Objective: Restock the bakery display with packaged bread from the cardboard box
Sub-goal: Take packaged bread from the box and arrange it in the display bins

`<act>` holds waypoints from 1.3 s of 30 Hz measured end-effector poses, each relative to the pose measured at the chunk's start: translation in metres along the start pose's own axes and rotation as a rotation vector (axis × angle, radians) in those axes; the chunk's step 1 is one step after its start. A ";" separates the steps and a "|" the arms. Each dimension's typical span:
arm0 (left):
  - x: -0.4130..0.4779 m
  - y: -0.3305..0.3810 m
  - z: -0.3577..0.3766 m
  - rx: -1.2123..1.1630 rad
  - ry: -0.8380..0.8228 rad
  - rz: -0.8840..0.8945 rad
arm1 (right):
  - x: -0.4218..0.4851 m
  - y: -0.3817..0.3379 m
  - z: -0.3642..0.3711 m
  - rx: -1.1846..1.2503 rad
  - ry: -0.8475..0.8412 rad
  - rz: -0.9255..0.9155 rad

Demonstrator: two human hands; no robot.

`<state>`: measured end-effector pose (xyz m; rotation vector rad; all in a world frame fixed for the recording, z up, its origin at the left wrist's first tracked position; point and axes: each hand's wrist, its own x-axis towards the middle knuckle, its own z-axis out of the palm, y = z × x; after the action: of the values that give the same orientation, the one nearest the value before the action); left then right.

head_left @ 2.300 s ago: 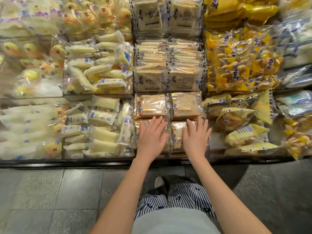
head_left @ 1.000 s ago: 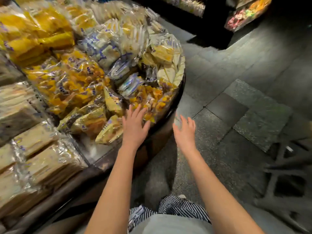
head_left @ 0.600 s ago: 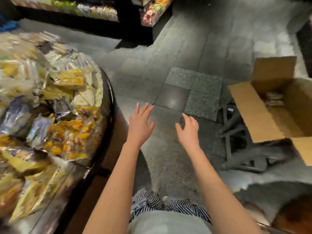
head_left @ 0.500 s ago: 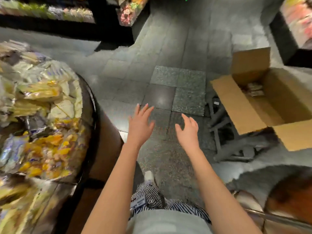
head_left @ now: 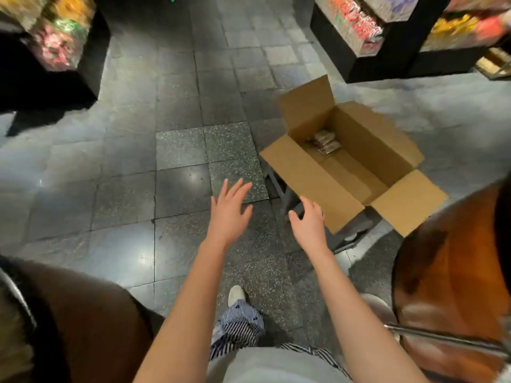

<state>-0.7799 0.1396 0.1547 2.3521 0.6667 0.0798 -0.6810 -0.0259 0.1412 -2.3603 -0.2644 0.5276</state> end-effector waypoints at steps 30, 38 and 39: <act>0.447 0.154 0.136 -0.082 -0.438 -0.053 | 0.413 0.048 -0.114 0.358 0.183 0.503; 0.514 0.160 0.209 -0.152 -0.551 -0.293 | 0.491 0.097 -0.126 0.372 0.102 0.550; 0.522 0.158 0.218 -0.148 -0.564 -0.310 | 0.503 0.103 -0.125 0.366 0.088 0.543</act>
<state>-0.2073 0.1612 0.0248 1.9652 0.6967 -0.6259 -0.1707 -0.0111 0.0056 -2.0704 0.4902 0.6541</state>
